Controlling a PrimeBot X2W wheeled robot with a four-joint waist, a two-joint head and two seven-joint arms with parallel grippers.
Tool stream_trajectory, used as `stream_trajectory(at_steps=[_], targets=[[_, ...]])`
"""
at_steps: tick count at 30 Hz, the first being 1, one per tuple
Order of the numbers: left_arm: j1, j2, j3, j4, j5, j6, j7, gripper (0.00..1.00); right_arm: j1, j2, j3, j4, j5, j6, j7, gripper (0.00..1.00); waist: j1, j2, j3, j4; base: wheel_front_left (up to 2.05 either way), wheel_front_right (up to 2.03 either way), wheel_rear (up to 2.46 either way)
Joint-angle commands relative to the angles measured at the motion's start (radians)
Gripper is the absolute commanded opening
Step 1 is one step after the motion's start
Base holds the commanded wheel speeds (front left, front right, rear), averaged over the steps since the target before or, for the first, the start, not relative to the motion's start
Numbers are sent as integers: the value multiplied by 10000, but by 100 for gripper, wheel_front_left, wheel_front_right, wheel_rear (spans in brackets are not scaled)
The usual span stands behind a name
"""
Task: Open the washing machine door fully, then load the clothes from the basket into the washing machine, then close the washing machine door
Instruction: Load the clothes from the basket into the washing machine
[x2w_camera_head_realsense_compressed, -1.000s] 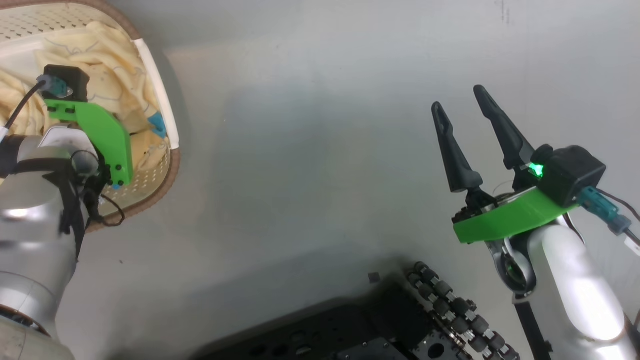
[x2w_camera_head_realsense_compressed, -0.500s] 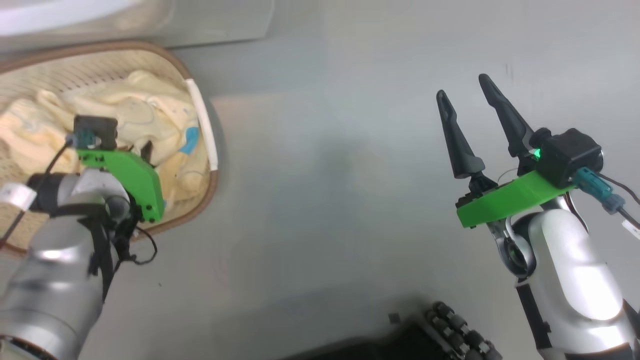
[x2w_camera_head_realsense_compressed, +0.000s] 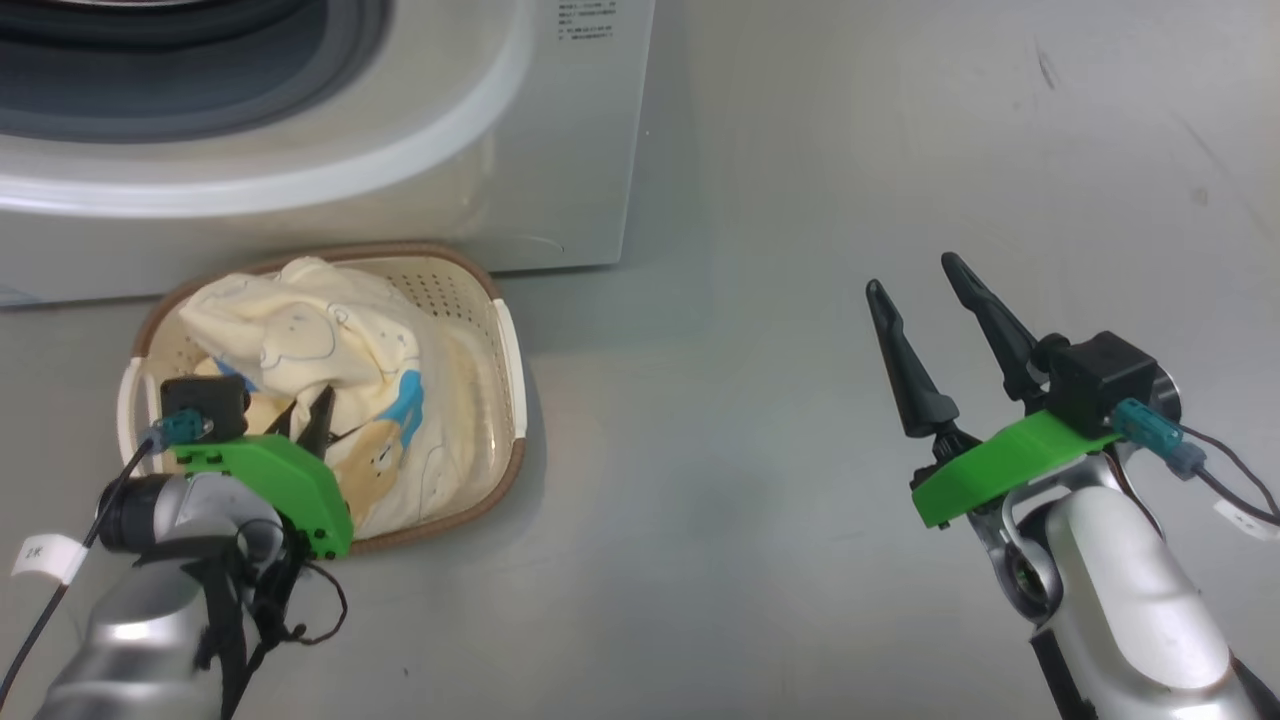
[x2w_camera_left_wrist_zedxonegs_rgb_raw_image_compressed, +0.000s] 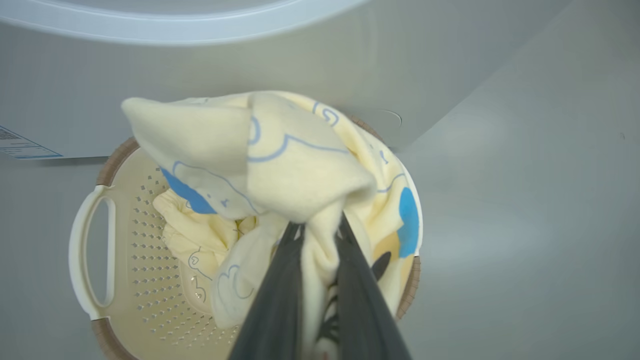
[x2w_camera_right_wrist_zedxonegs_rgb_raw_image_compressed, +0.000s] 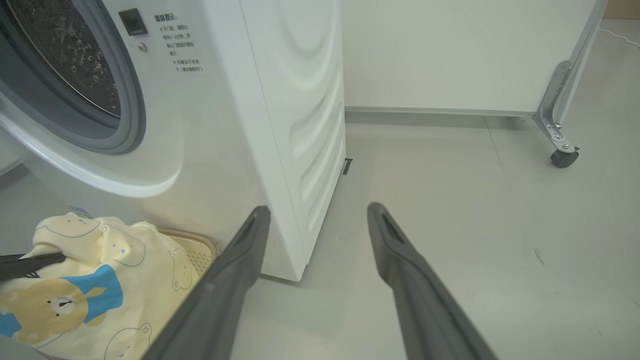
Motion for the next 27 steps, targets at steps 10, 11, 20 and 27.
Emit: stream_trajectory(at_steps=[10, 11, 20, 27], targets=[[1498, 1013, 2236, -2288, 435, 414, -236, 0, 639, -161, 262, 58, 200, -29, -95, 100, 1, -1, -1942, 565, 0, 0, 0], [1715, 1046, 2469, -2565, 548, 477, -236, 0, 690, -161, 263, 82, 215, -29, -95, 100, 1, -1, -2051, 590, 0, 0, 0], [3368, 1095, 4147, -4469, 1373, 801, -238, 0, 1010, -157, 385, 258, 333, -29, -95, 100, 1, -1, -2845, 757, 0, 0, 0], [4581, 954, 5079, -5521, 1972, 932, -238, 0, 1339, -131, 441, 398, 429, -29, -95, 100, 1, -1, -3440, 898, 0, 0, 0]])
